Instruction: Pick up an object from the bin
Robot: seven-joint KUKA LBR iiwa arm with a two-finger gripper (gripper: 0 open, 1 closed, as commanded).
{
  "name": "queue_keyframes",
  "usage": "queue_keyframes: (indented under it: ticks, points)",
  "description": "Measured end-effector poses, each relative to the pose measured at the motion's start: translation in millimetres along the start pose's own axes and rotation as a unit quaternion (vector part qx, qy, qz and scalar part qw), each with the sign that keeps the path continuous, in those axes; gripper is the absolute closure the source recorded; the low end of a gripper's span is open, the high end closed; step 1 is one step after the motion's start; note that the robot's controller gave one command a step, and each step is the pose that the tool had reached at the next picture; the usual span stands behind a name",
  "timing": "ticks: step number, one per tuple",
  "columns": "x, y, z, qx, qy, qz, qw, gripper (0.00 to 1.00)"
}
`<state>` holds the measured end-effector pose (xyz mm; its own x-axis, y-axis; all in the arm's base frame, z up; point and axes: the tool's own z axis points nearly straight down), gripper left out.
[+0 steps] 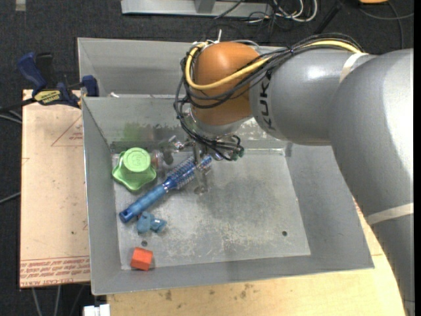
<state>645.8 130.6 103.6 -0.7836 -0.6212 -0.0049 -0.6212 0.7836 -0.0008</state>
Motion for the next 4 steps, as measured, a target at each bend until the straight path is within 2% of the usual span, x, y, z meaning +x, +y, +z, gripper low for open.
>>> queue_keyframes:
  ticks: [1,2,3,4]
  points:
    - [-4.7,-6.7,34.2,-0.001,0.0013,-0.065,0.9979,0.0]
    - [-5.4,-6.7,33.6,-0.001,-0.0002,-0.063,0.998,0.0]
    - [-5.2,-6.5,34.4,-0.001,-0.0001,-0.063,0.998,1.0]
    - [-6.3,-6.5,4.8,0.0,-0.0002,-0.063,0.998,1.0]
